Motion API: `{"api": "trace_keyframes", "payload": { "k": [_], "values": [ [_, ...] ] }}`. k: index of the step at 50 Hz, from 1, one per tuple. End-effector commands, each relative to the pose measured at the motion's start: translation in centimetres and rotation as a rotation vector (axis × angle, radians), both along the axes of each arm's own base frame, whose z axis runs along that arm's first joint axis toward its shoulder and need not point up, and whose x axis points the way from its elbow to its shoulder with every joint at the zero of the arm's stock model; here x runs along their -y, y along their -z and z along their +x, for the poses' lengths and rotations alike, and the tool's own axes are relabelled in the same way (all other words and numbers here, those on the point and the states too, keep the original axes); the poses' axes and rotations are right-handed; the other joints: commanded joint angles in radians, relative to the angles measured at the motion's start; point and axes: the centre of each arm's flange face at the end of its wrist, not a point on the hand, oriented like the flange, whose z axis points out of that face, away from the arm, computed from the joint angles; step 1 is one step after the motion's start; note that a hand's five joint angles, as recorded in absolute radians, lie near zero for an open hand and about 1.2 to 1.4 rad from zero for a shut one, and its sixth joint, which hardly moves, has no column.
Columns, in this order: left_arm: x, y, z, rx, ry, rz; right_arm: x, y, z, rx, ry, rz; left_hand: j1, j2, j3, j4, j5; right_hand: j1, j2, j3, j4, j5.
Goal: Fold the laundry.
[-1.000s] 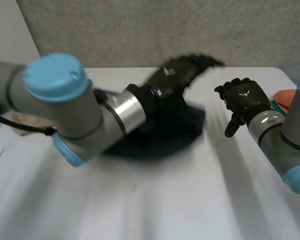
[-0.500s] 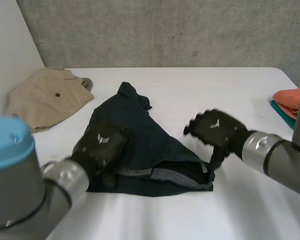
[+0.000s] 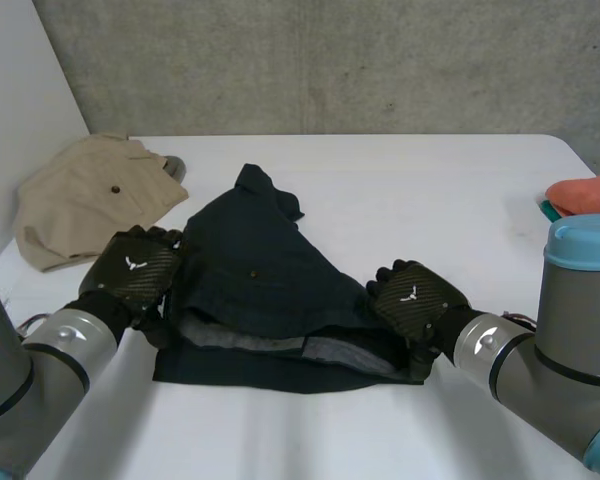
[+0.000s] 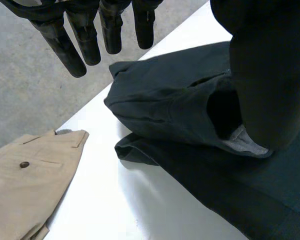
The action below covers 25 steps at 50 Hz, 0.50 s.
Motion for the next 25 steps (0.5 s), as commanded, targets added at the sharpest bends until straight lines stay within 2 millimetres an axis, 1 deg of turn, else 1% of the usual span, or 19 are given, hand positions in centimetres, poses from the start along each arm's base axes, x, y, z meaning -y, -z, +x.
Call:
{"api": "trace_keyframes", "payload": {
  "k": [1, 3, 4, 6, 7, 8, 9, 10, 11, 14, 15, 18, 19, 22, 23, 25],
  "values": [
    [3.0, 2.2, -0.7, 0.049, 0.023, 0.011, 0.2, -0.1, -0.2, 0.002, -0.001, 0.001, -0.028, -0.026, -0.033, -0.027, -0.043, -0.01, -0.025, 0.004, 0.0, 0.026],
    [3.7, 2.5, -1.0, 0.058, 0.029, 0.009, 0.2, -0.1, -0.2, 0.003, 0.002, -0.001, 0.045, 0.047, 0.041, 0.047, 0.03, -0.01, -0.025, 0.004, -0.001, 0.026],
    [4.1, 2.7, -1.3, 0.064, 0.043, 0.009, 0.4, -0.2, -0.4, 0.004, 0.008, -0.004, 0.194, 0.196, 0.19, 0.196, 0.179, -0.01, -0.025, 0.004, 0.0, 0.026],
    [4.5, 2.9, -1.6, 0.071, 0.06, 0.002, 0.6, -0.3, -0.5, 0.006, 0.014, -0.008, 0.391, 0.393, 0.387, 0.393, 0.376, -0.01, -0.025, 0.004, 0.0, 0.026],
    [4.7, 2.9, -1.8, 0.072, 0.067, -0.002, 0.7, -0.3, -0.5, 0.006, 0.019, -0.011, 0.532, 0.534, 0.527, 0.533, 0.517, -0.01, -0.025, 0.004, 0.0, 0.026],
    [5.2, 2.7, -2.2, 0.066, 0.075, -0.014, 1.0, -0.5, -0.6, 0.009, 0.027, -0.016, 0.897, 0.898, 0.892, 0.898, 0.882, -0.01, -0.025, 0.004, 0.0, 0.026],
    [5.3, 2.5, -2.4, 0.062, 0.082, -0.025, 1.1, -0.5, -0.7, 0.009, 0.031, -0.018, 1.075, 1.076, 1.07, 1.076, 1.06, -0.01, -0.025, 0.004, 0.0, 0.026],
    [5.5, 2.2, -2.7, 0.059, 0.086, -0.035, 1.3, -0.6, -0.8, 0.012, 0.036, -0.021, 1.192, 1.194, 1.188, 1.194, 1.177, -0.01, -0.025, 0.004, 0.0, 0.026],
    [6.0, 1.5, -3.2, 0.047, 0.093, -0.064, 1.6, -0.8, -0.9, 0.017, 0.045, -0.029, 1.194, 1.195, 1.189, 1.195, 1.178, -0.01, -0.025, 0.004, 0.0, 0.026],
    [6.4, 0.2, -4.5, 0.02, 0.115, -0.116, 2.2, -1.1, -1.1, 0.026, 0.06, -0.046, 1.194, 1.195, 1.189, 1.195, 1.179, -0.019, -0.034, -0.005, -0.009, 0.017],
    [6.6, -1.0, -5.5, -0.004, 0.133, -0.155, 2.6, -1.3, -1.2, 0.033, 0.07, -0.053, 1.194, 1.195, 1.189, 1.195, 1.179, -0.028, -0.043, -0.013, -0.018, 0.008],
    [6.8, -2.7, -7.5, -0.047, 0.169, -0.205, 3.3, -1.6, -1.5, 0.047, 0.095, -0.063, 1.194, 1.195, 1.189, 1.195, 1.179, -0.036, -0.052, -0.022, -0.027, -0.001],
    [7.1, -4.0, -8.9, -0.077, 0.194, -0.251, 3.8, -1.8, -1.8, 0.056, 0.118, -0.067, 1.194, 1.195, 1.189, 1.195, 1.179, -0.048, -0.063, -0.034, -0.039, -0.012],
    [7.7, -6.5, -11.4, -0.131, 0.232, -0.335, 4.7, -2.1, -2.3, 0.071, 0.163, -0.075, 1.194, 1.195, 1.189, 1.195, 1.179, -0.072, -0.087, -0.057, -0.062, -0.036],
    [8.3, -8.3, -13.1, -0.171, 0.245, -0.397, 5.4, -2.4, -2.7, 0.082, 0.198, -0.083, 1.194, 1.195, 1.189, 1.195, 1.179, -0.075, -0.09, -0.06, -0.065, -0.039],
    [9.0, -9.8, -14.7, -0.215, 0.242, -0.45, 6.1, -2.7, -3.2, 0.093, 0.236, -0.09, 1.194, 1.195, 1.189, 1.195, 1.179, -0.075, -0.09, -0.06, -0.065, -0.039]
  ]
}}
